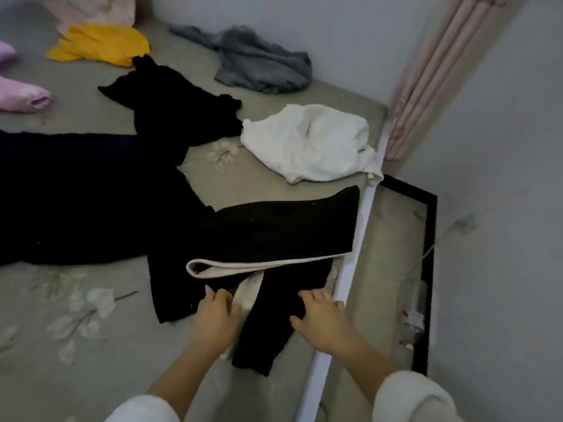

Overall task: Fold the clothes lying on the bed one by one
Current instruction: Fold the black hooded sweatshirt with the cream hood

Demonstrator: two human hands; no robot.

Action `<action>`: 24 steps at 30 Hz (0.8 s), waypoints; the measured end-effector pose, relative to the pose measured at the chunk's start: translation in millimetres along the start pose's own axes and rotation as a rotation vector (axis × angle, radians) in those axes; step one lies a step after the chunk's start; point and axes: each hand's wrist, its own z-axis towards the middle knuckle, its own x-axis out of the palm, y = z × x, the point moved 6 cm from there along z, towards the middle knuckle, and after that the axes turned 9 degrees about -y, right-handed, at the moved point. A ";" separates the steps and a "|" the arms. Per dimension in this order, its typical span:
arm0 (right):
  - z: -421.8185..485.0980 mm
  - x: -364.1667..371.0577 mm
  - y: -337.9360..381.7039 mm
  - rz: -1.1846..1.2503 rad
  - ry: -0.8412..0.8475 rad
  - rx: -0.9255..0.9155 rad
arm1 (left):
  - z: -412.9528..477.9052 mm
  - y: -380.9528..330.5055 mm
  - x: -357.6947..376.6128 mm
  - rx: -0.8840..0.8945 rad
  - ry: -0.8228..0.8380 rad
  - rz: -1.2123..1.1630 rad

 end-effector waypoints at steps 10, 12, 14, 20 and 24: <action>76.6 56.3 -4.3 -0.161 0.075 -0.412 | -14.0 16.3 81.2 -0.277 -0.148 -0.013; 85.9 61.8 -7.1 -0.219 0.081 -0.488 | -18.6 8.3 78.2 -0.175 -0.231 -0.017; 88.4 56.6 -16.4 -0.251 0.086 -0.584 | -25.0 -6.2 73.4 -0.014 -0.261 -0.081; 95.1 15.6 -96.7 -0.371 0.074 -0.671 | -39.1 -53.7 78.2 0.302 -0.007 -0.064; 118.8 -35.1 -175.5 -0.158 0.007 -0.226 | -58.0 -63.7 92.3 0.083 0.156 -0.237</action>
